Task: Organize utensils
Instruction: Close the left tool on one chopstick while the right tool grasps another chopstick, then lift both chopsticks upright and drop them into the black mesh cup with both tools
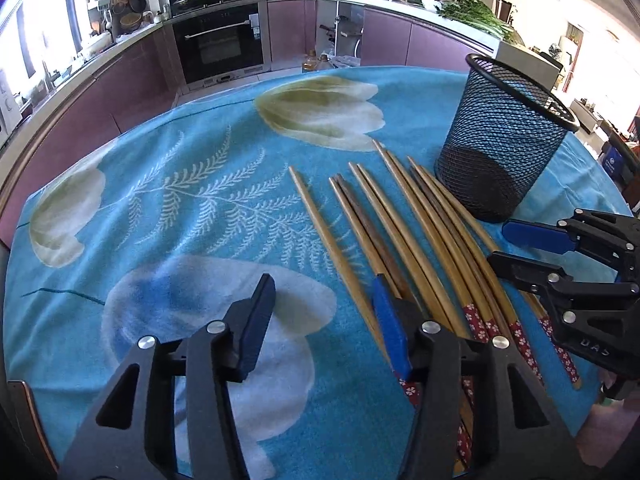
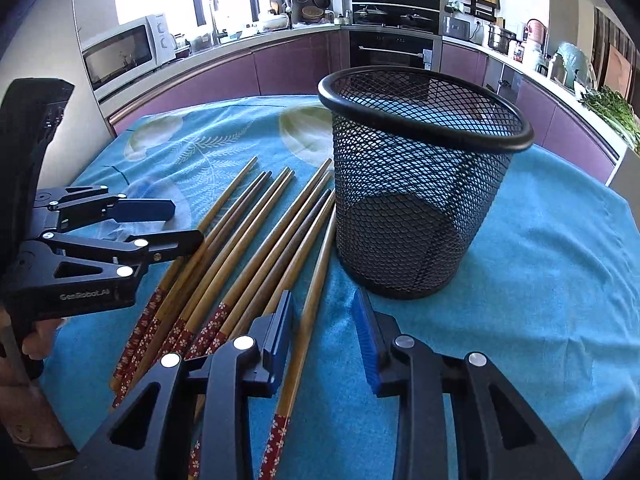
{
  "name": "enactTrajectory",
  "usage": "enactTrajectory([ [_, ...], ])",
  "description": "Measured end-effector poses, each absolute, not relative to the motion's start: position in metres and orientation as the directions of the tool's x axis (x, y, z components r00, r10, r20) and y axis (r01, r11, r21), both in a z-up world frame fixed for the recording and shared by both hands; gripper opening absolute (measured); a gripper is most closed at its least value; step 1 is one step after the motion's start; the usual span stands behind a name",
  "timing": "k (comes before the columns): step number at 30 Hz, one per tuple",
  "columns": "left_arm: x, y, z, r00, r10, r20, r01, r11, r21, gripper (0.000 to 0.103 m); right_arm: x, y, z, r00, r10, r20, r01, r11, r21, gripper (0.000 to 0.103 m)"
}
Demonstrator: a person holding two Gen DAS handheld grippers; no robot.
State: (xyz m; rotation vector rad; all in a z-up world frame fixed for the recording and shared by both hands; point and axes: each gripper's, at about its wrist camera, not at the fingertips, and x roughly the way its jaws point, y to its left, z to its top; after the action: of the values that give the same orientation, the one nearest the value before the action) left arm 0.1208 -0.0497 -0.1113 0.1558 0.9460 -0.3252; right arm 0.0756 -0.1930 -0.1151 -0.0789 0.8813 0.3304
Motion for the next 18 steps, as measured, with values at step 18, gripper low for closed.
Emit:
enactTrajectory([
  [18, 0.111, -0.048, -0.093, 0.566, -0.279, -0.776, 0.327, 0.940, -0.100, 0.008, 0.066, -0.205, -0.101, 0.599, 0.351, -0.720, -0.334, 0.926, 0.173, 0.006],
])
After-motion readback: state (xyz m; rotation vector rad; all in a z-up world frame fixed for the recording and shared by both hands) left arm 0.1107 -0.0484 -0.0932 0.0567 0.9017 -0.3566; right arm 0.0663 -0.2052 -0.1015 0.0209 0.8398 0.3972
